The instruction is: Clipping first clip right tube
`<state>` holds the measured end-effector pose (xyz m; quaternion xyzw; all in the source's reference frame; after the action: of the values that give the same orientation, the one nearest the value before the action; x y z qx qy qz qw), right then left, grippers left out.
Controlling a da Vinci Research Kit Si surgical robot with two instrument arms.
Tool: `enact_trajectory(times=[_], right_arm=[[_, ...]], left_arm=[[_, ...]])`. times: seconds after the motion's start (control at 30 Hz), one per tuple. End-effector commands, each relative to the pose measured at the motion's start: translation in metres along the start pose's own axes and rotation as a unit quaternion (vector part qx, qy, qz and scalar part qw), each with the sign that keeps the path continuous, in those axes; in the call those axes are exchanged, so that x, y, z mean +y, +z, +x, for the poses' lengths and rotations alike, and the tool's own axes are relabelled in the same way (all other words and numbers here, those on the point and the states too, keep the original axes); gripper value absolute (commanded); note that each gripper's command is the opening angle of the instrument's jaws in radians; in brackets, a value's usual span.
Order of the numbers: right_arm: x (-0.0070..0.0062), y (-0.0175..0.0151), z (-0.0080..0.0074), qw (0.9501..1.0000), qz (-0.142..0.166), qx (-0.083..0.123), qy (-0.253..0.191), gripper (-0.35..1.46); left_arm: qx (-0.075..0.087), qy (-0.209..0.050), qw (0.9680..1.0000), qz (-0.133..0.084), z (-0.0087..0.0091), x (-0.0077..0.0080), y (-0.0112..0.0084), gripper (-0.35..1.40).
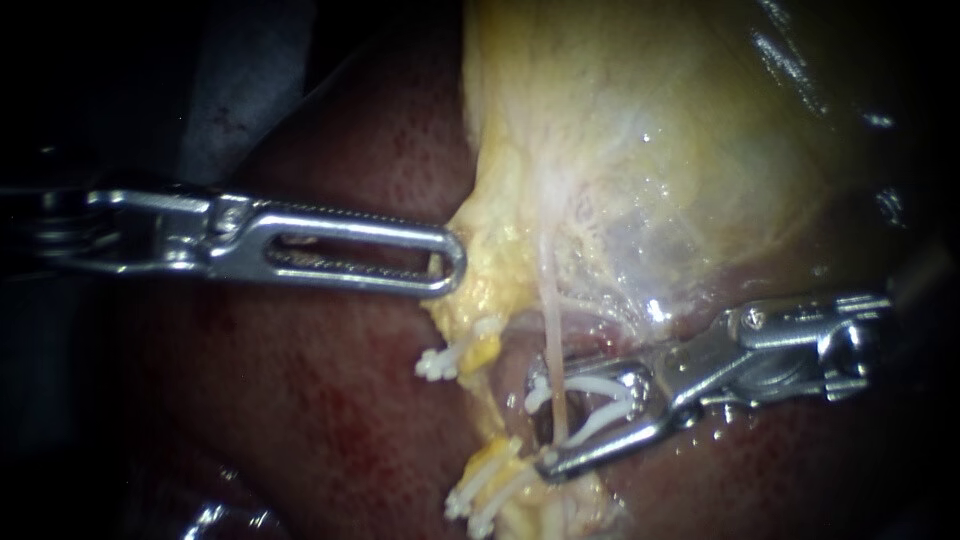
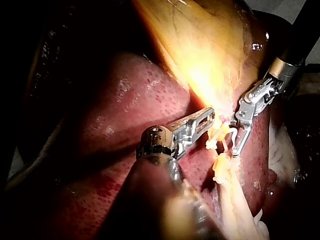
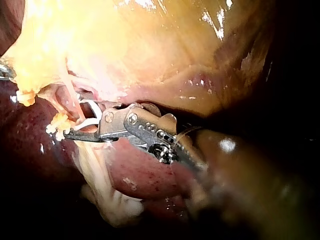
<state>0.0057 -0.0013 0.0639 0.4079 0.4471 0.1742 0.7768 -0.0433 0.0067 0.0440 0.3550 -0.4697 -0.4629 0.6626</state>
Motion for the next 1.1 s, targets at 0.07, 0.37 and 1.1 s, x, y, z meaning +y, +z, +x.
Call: enact_trajectory(times=[0.07,0.37,1.1], right_arm=[[0.0000,0.0000,0.0001,1.0000,0.000,0.001,0.008,0.42],[-0.0001,-0.0005,0.0003,0.9996,0.013,-0.005,0.025,-0.01],[-0.0002,-0.0010,0.0000,0.9986,0.031,-0.016,0.041,-0.33]], left_arm=[[0.000,0.000,1.0000,0.000,0.0000,0.0000,0.0000,-0.35],[0.000,0.000,1.0000,0.000,0.0000,0.0000,0.0000,-0.35],[0.000,0.000,1.0000,0.000,-0.0001,0.0000,0.0000,-0.35]])
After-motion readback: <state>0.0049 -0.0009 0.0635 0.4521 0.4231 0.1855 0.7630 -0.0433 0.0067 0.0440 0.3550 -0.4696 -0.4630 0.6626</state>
